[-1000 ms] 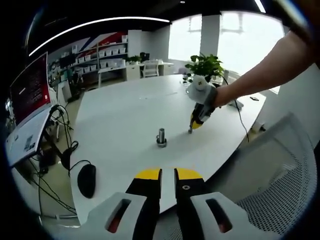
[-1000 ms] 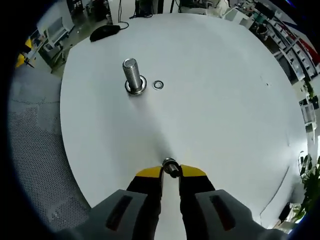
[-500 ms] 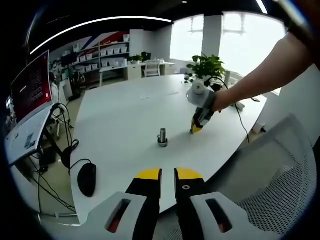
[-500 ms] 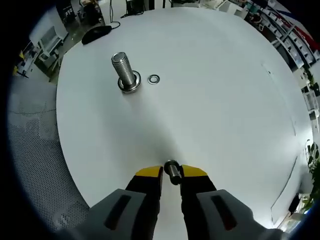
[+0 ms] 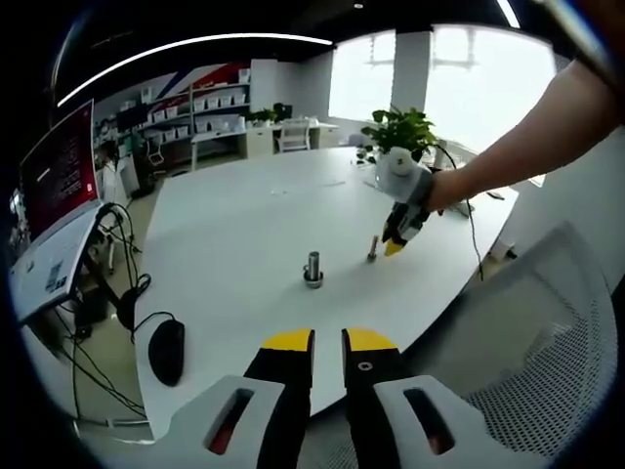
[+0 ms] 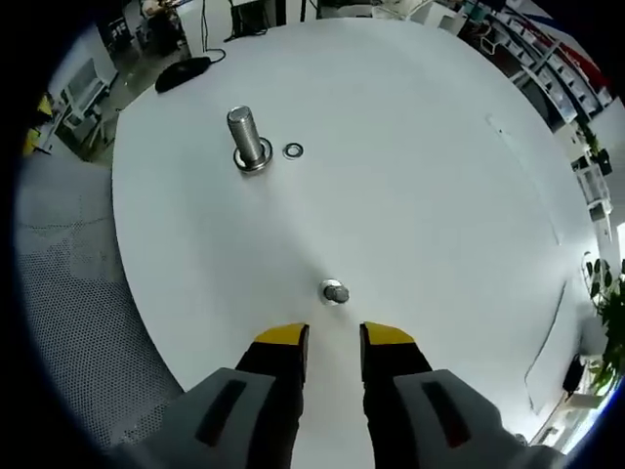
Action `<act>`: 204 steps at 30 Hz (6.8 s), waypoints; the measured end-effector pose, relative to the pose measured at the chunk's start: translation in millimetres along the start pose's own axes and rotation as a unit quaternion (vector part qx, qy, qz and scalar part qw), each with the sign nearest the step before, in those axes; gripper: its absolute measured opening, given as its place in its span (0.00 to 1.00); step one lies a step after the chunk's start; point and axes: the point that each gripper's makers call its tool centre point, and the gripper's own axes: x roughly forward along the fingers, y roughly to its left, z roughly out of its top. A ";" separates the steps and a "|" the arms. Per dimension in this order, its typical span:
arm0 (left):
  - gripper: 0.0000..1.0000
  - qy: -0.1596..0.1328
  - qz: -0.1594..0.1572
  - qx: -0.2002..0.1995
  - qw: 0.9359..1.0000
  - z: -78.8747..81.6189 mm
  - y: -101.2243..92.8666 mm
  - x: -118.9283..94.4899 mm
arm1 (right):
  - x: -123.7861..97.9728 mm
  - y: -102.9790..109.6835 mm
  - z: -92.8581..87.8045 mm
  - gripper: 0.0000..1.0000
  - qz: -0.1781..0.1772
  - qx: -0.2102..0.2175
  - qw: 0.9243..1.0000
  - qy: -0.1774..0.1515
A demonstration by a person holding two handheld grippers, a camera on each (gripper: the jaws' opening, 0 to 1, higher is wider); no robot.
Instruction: Place the washer onto the threaded stud by aligning its center hole with the stud, sliding it down to the base, and recovering from edge contact or off-axis alignment until the washer reaches the visible bottom stop.
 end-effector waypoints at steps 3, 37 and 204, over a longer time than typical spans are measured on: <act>0.10 -0.003 0.000 0.002 1.000 0.3 1.9 0.4 | -4.7 -1.8 3.4 0.25 -0.009 0.003 1.000 -0.011; 0.16 -0.006 0.017 -0.003 1.000 -3.4 10.8 -2.6 | -25.3 -0.4 73.9 0.27 0.013 -0.057 0.991 -0.118; 0.17 0.058 0.053 -0.024 0.997 -26.2 24.7 -0.1 | 3.2 -25.6 74.7 0.13 0.091 -0.090 0.987 -0.102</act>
